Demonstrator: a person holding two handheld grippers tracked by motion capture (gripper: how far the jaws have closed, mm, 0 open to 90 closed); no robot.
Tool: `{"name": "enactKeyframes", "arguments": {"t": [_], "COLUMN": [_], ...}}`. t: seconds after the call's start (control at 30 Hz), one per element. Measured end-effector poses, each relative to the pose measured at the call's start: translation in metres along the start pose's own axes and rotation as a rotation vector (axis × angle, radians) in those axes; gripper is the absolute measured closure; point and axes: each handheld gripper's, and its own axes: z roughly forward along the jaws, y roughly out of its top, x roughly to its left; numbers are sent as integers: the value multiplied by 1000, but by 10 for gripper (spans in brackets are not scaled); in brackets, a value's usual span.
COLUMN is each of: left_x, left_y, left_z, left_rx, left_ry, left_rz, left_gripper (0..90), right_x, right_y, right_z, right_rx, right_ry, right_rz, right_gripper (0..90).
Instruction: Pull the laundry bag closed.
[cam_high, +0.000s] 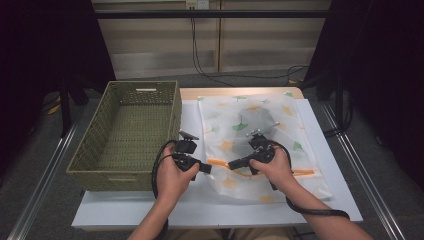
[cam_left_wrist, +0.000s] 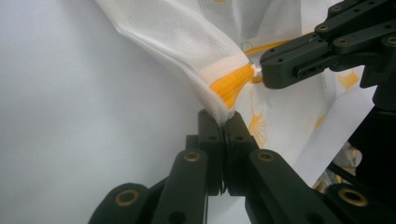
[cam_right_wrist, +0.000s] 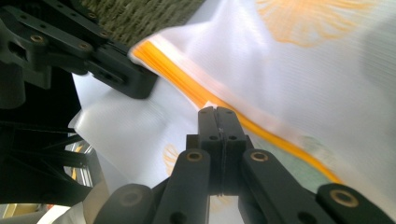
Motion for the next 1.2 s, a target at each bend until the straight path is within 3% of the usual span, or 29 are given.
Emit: {"name": "enactKeyframes", "arguments": {"t": [0.17, 0.27, 0.33, 0.57, 1.2], "left_x": [2, 1, 3, 2, 6], "left_y": [1, 0, 0, -1, 1], "left_z": [-1, 0, 0, 1, -2], "left_rx": [3, -7, 14, 8, 16], "left_ry": [13, 15, 13, 21, 27], "left_rz": [11, -15, 3, -12, -10], "left_gripper": [882, 882, 882, 882, 882], "right_x": [-8, -17, -21, -33, -59], "right_y": [-8, -15, -19, -31, -64], "right_z": [-13, -21, -26, -41, -89], "right_rx": [1, -9, -13, -12, -69], "right_ry": [-22, -28, -29, -71, -132], "right_rz": [15, 33, 42, 62, 121], "right_gripper": [900, 900, 900, 900, 900]}}
